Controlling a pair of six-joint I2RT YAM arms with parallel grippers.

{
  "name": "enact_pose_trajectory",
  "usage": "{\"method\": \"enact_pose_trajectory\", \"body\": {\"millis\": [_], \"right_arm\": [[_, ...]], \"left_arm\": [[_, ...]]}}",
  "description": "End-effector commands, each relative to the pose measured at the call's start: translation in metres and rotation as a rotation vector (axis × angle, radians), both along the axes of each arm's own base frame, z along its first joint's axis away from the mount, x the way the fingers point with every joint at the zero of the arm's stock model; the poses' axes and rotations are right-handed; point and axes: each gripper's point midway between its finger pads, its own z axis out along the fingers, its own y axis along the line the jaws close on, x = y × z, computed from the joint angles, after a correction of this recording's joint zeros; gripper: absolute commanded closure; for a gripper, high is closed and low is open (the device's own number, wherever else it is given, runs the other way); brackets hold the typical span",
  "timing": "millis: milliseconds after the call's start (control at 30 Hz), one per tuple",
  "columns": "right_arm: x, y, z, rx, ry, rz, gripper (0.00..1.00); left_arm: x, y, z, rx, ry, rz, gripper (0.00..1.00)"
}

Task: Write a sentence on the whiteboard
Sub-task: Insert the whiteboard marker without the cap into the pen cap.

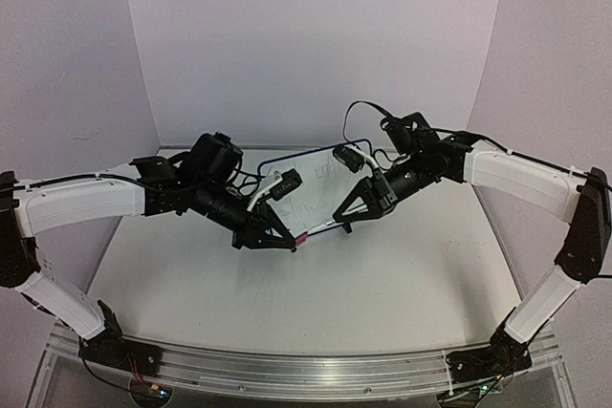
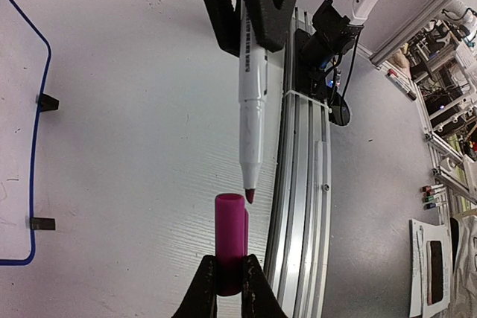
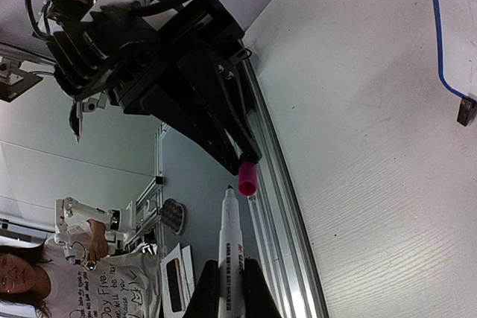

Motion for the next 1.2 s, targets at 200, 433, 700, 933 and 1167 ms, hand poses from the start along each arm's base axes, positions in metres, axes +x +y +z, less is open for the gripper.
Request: {"method": "enact_pose_trajectory", "body": {"millis": [200, 433, 700, 933, 1167], "right_arm": [[0.003, 0.001, 0.011, 0.006, -0.06, -0.008, 1.0], [0.005, 0.001, 0.013, 0.008, -0.072, -0.015, 1.0], [0.01, -0.005, 0.027, 0.031, -0.105, -0.039, 1.0], [0.009, -0.006, 0.021, 0.021, -0.082, -0.036, 1.0], [0.004, -0.004, 0.021, 0.042, -0.046, -0.006, 1.0]], "left_arm": [[0.001, -0.003, 0.021, -0.062, -0.058, -0.003, 1.0], [-0.001, -0.001, 0.024, -0.072, -0.067, -0.003, 1.0], [-0.002, 0.001, 0.022, -0.068, -0.064, 0.0, 1.0], [-0.001, 0.001, 0.025, -0.075, -0.072, 0.001, 1.0], [0.0, -0.001, 0.025, -0.075, -0.069, -0.002, 1.0]]}}
